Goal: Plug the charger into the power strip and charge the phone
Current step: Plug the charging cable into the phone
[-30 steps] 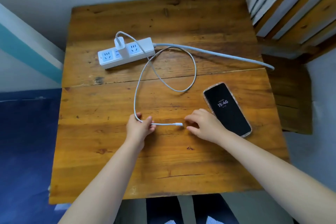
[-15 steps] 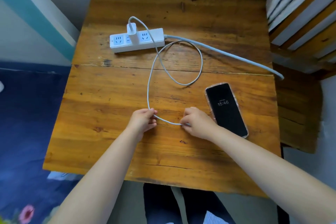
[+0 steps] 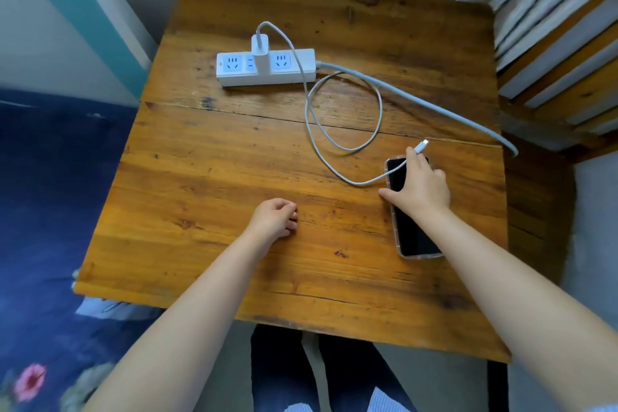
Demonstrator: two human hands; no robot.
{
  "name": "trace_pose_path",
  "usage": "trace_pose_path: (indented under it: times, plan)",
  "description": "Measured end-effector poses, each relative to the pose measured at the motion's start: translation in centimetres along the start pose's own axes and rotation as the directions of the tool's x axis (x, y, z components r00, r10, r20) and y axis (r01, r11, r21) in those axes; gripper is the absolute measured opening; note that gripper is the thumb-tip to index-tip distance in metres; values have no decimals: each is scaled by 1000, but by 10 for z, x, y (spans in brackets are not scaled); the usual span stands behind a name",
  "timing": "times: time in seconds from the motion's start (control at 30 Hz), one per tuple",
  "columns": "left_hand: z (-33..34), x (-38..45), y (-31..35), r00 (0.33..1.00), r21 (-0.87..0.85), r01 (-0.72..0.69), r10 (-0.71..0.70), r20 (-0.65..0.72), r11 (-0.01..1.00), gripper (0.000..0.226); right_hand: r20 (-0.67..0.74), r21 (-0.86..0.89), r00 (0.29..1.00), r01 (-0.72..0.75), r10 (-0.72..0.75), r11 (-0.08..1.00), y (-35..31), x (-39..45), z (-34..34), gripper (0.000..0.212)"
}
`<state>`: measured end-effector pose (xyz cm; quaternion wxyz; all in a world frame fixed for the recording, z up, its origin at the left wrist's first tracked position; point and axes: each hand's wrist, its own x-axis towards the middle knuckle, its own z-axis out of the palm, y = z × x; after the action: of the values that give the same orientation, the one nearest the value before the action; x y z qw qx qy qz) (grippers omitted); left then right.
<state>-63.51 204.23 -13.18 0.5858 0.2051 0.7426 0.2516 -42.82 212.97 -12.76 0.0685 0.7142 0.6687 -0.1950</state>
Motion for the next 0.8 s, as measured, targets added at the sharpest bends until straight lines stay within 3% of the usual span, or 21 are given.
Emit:
trace_pose_path:
  times: [0.1,0.17,0.27,0.33,0.47,0.6,0.8]
  plan:
    - [-6,-7,-9,1000,-12,20,-20,22,1000,15,-50,26,998,-34,35,999,-2,5,-4,86]
    - [-16,-14,-16,999,-15,33,-32,44,999,22,-32,198,996,-74,82,977,-9,8,-9,85]
    - [-32,-22,-24,996,-36,69,-67,63,997,34,118,610,987,-161,112,776,-30,6,-14,78]
    - [-44,-27,-26,995,-59,67,-63,73,996,37,223,769,972,-221,72,599,-54,-1,-13,71]
    - [-79,-35,-25,990,-133,-2,21,138,991,41,283,877,957,-233,-61,420,-110,-18,2,69]
    - [-112,-38,-25,961,-34,-32,40,274,999,39,307,930,938,-260,-161,260,-153,-34,20,70]
    - [-140,-28,-30,958,92,-14,-13,287,996,31,312,941,912,-259,-267,217,-188,-50,39,78]
